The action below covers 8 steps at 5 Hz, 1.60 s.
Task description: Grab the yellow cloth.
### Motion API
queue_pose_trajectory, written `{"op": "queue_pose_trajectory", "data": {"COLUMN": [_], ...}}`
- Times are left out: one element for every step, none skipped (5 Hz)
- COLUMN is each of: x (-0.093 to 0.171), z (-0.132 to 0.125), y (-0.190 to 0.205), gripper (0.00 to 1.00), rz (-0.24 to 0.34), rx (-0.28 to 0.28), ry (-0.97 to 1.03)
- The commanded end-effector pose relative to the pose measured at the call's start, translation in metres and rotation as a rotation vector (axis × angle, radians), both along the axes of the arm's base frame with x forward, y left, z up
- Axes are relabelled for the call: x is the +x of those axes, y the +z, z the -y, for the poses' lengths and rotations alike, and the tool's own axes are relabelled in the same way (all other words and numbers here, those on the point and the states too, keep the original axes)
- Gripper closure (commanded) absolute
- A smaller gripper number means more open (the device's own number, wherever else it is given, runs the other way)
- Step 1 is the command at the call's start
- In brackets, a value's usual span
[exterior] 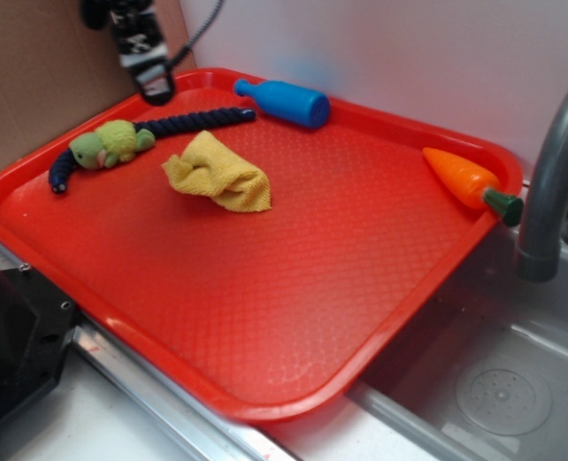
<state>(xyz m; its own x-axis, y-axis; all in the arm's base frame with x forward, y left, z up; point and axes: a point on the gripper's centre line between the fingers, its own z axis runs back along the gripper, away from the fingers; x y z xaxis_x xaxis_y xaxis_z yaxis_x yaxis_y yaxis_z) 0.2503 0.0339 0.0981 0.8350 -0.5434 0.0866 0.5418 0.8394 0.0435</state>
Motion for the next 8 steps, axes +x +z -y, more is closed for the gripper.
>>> {"op": "queue_pose_trajectory", "data": {"x": [0.042,0.04,0.042,0.047,0.052,0.052,0.052,0.052], "z": [0.001,-0.007,-0.02,-0.023,-0.015,-0.015,-0.015,-0.015], "y": [-0.033,-0.017,-0.003,0.003,-0.006,-0.006,-0.006,-0.006], "gripper": [0.0,0.0,0.0,0.0,0.0,0.0,0.0,0.0], "rz": [0.002,0.012,0.037,0.056,0.02,0.02,0.02,0.02], "rx": [0.015,-0.002,-0.053,-0.081,0.042,0.042,0.042,0.042], "ry": [-0.171,-0.232,-0.222,-0.248,-0.273,-0.273,-0.273,-0.273]}}
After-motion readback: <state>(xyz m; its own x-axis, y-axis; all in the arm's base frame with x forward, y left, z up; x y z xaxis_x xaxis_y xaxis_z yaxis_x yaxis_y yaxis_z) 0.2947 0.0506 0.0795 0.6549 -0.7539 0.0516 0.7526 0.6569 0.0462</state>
